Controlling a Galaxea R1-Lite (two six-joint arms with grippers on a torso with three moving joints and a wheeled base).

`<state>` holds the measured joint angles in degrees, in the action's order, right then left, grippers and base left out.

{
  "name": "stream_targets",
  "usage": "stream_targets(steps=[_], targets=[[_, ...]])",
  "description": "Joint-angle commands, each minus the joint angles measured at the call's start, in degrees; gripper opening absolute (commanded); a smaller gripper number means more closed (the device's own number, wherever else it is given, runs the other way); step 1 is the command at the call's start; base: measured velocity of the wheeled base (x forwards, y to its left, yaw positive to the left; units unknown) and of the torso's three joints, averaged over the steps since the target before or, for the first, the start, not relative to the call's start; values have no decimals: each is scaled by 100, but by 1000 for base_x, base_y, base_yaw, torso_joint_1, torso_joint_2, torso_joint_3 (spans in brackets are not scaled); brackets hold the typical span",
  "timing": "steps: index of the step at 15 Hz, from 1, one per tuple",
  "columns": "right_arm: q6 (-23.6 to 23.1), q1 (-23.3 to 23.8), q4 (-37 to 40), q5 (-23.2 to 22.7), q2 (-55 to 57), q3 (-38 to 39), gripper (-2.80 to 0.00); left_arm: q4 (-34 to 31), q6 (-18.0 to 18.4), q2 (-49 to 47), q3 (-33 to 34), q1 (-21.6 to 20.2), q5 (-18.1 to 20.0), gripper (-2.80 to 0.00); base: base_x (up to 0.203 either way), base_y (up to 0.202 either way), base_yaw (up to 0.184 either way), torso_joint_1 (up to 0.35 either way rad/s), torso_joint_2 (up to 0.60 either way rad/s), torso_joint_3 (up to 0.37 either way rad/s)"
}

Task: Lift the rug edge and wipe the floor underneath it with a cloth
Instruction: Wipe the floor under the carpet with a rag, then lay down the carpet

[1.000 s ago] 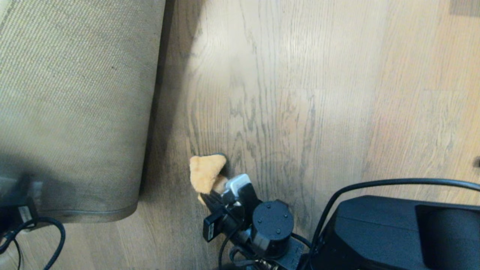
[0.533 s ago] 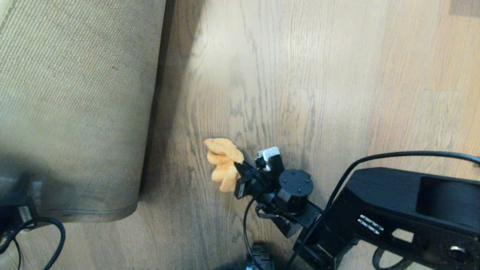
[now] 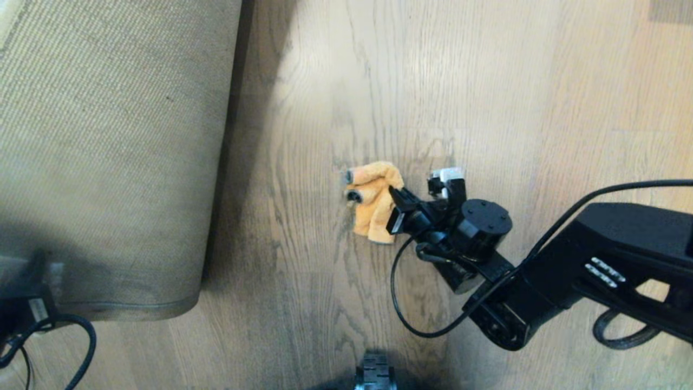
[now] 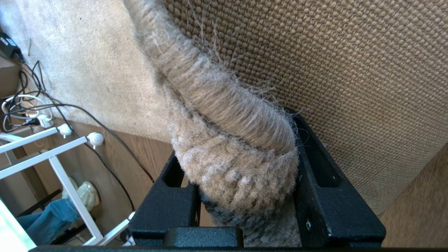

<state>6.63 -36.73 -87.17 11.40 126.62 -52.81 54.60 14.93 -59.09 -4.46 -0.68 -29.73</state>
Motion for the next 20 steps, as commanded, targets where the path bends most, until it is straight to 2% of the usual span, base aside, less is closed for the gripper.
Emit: stream_targets(steps=[1, 4, 13, 20], targets=[[2, 260, -278, 2, -279, 69, -280, 33, 10, 3, 6, 7, -15, -280, 0, 0, 0, 0, 0, 0], [4, 518, -278, -6, -469, 252, -280, 31, 10, 3, 7, 16, -15, -280, 0, 0, 0, 0, 0, 0], [-4, 686, -278, 3, -516, 279, -280, 22, 1, -6, 7, 24, -6, -280, 0, 0, 0, 0, 0, 0], [-22, 1256, -278, -15, -859, 289, -280, 16, -8, -6, 17, 103, -33, -280, 0, 0, 0, 0, 0, 0]])
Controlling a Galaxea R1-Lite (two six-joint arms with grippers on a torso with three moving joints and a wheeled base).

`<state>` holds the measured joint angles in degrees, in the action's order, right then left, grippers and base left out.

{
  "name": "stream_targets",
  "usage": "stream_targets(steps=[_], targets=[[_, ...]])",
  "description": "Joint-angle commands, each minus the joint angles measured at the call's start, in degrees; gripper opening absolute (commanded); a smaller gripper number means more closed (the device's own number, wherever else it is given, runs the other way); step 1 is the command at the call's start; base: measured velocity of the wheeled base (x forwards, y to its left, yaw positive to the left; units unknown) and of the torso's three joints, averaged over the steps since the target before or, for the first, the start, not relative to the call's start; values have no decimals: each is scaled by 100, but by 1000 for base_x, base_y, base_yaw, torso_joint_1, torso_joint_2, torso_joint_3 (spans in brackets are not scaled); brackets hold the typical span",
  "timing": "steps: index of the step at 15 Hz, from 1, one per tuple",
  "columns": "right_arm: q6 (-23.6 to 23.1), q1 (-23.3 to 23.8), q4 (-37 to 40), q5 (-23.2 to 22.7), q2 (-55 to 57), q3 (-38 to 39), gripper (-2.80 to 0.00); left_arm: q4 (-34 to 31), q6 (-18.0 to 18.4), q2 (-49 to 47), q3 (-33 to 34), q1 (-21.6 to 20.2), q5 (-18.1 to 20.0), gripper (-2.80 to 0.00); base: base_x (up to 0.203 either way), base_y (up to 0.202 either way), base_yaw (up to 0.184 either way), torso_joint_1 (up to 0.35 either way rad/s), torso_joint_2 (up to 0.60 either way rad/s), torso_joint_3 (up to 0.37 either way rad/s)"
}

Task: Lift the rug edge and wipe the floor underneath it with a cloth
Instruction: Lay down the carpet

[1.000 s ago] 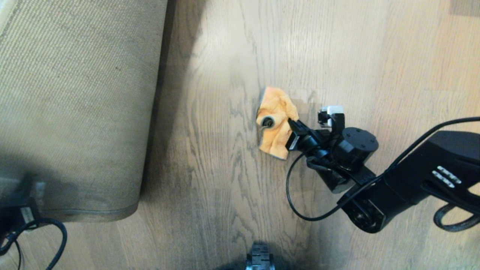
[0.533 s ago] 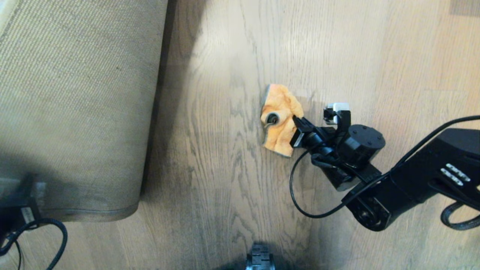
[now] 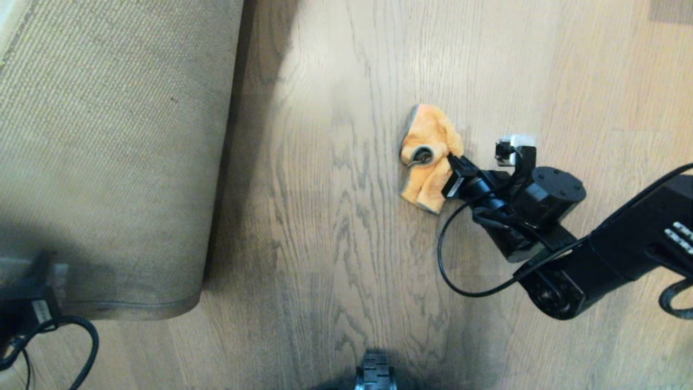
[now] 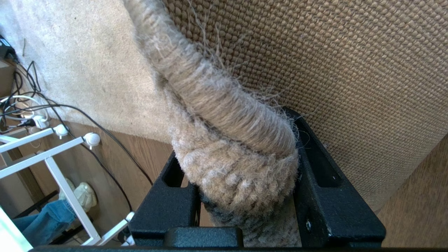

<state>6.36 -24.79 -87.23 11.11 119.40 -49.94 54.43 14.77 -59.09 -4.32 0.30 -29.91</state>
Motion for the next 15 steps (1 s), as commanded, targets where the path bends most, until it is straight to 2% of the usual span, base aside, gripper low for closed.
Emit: stream_targets(steps=[1, 5, 15], targets=[[5, 113, -272, 14, -179, 3, -280, 32, 8, -6, 43, 22, -15, -280, 0, 0, 0, 0, 0, 0], [-1, 525, -272, 6, -397, 11, -280, 41, 8, 3, 62, 112, -33, -280, 0, 0, 0, 0, 0, 0], [-12, 2215, -272, -38, -971, 7, -280, 32, 8, -15, 62, 164, -102, -280, 0, 0, 0, 0, 0, 0]])
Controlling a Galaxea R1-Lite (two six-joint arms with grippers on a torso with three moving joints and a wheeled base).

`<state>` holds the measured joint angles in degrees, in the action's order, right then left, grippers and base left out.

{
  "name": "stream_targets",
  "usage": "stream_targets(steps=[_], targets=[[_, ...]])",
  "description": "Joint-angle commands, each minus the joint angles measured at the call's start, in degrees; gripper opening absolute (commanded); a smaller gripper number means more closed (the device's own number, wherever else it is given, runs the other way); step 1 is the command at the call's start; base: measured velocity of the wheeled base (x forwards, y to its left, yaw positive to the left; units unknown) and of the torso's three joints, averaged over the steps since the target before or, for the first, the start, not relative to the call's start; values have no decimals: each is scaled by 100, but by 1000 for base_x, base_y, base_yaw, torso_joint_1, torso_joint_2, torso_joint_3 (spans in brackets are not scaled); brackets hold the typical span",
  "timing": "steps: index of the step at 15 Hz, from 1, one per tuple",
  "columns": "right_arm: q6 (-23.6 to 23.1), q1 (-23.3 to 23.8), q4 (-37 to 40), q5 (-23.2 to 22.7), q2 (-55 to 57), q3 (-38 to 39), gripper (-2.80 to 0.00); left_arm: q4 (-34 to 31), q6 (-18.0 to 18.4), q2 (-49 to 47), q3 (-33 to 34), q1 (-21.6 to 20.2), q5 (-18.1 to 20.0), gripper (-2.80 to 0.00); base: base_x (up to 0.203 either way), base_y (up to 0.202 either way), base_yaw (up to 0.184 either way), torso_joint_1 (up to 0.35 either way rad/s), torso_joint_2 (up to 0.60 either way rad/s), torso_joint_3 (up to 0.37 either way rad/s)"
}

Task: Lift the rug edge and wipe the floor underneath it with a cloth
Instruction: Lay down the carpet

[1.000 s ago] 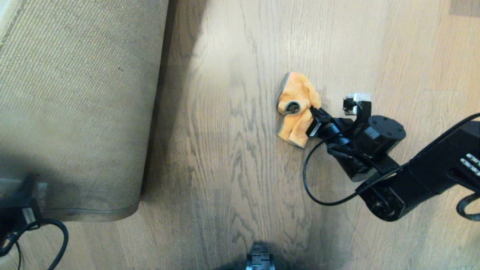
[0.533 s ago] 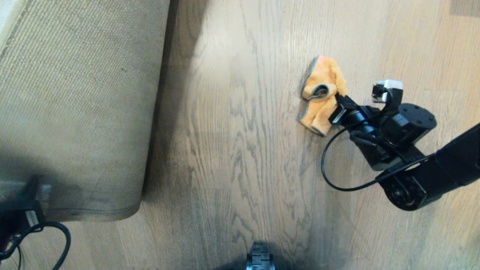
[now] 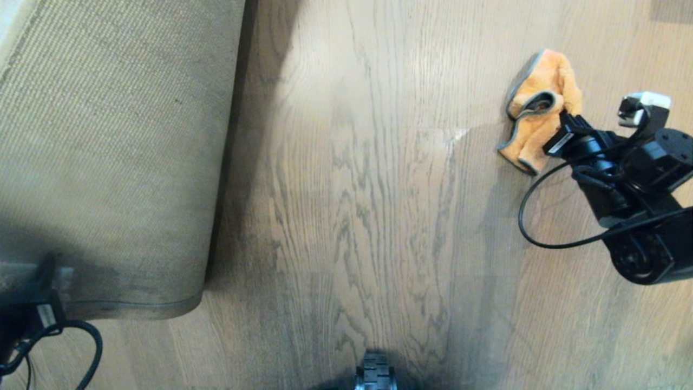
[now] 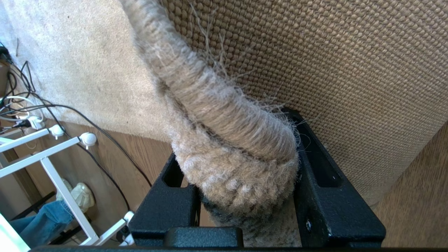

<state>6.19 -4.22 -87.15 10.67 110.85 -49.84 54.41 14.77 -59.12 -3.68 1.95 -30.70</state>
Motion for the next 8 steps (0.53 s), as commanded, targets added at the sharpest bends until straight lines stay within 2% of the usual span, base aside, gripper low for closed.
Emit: stream_targets(steps=[1, 3, 5, 8], targets=[[1, 262, -280, 8, -147, -17, -280, 35, 17, -3, -1, -2, -24, -280, 0, 0, 0, 0, 0, 0], [-12, 458, -280, -32, -261, -47, -280, 35, 17, 6, -1, -2, -24, -280, 0, 0, 0, 0, 0, 0], [-122, 696, -280, -413, -399, -7, -280, 35, 17, 7, -1, -2, -32, -280, 0, 0, 0, 0, 0, 0], [-230, 1016, -280, -614, -599, 15, -280, 26, 17, 33, -1, -2, -33, -280, 0, 0, 0, 0, 0, 0]])
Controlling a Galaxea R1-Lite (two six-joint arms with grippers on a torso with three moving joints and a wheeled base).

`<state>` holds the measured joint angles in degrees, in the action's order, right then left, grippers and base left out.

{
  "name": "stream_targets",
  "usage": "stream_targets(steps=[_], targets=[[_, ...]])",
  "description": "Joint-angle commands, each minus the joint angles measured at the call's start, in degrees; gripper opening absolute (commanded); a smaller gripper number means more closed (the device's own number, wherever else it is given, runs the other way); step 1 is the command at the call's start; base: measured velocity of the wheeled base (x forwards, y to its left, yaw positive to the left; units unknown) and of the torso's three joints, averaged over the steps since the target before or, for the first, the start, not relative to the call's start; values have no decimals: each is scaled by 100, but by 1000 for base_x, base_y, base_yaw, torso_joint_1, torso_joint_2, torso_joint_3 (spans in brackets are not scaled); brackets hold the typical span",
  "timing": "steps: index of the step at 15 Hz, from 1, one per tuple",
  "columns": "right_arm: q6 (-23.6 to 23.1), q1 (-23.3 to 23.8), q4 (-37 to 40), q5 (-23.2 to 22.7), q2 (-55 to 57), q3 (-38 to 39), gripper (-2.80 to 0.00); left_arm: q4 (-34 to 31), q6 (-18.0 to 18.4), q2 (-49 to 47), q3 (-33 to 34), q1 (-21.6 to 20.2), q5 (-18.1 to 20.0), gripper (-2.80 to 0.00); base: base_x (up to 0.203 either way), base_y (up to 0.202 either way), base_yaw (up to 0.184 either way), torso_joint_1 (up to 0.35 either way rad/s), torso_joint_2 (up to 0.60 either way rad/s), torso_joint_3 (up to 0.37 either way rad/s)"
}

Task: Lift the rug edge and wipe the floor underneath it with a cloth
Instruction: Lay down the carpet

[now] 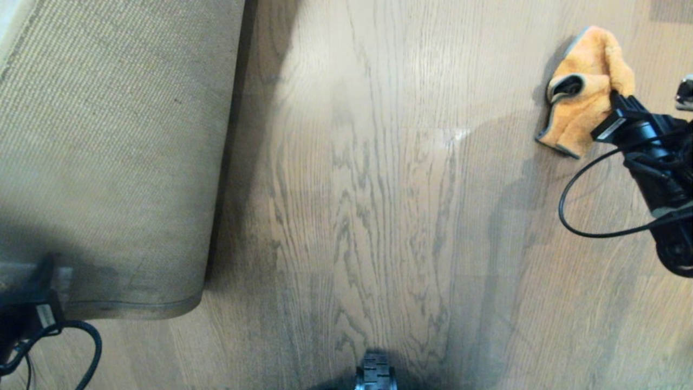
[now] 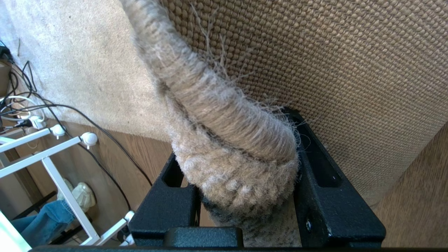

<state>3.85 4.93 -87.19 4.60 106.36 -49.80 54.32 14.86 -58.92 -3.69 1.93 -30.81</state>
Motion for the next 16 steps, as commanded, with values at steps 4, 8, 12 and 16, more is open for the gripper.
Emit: stream_targets(steps=[4, 8, 12, 16], targets=[[-160, 420, -266, -61, -535, 279, -280, 35, 8, 20, 0, 1, -13, -280, 0, 0, 0, 0, 0, 0], [-441, 1164, -139, -849, -941, 784, -280, 52, -1, 12, 79, 10, -13, -280, 0, 0, 0, 0, 0, 0], [-637, 1858, 17, -1193, -1190, 1370, -280, 52, -1, -6, 79, 89, -13, -280, 0, 0, 0, 0, 0, 0], [-921, 2240, 186, -1214, -1201, 1733, -280, 52, -18, -15, 83, 97, -13, -280, 0, 0, 0, 0, 0, 0]])
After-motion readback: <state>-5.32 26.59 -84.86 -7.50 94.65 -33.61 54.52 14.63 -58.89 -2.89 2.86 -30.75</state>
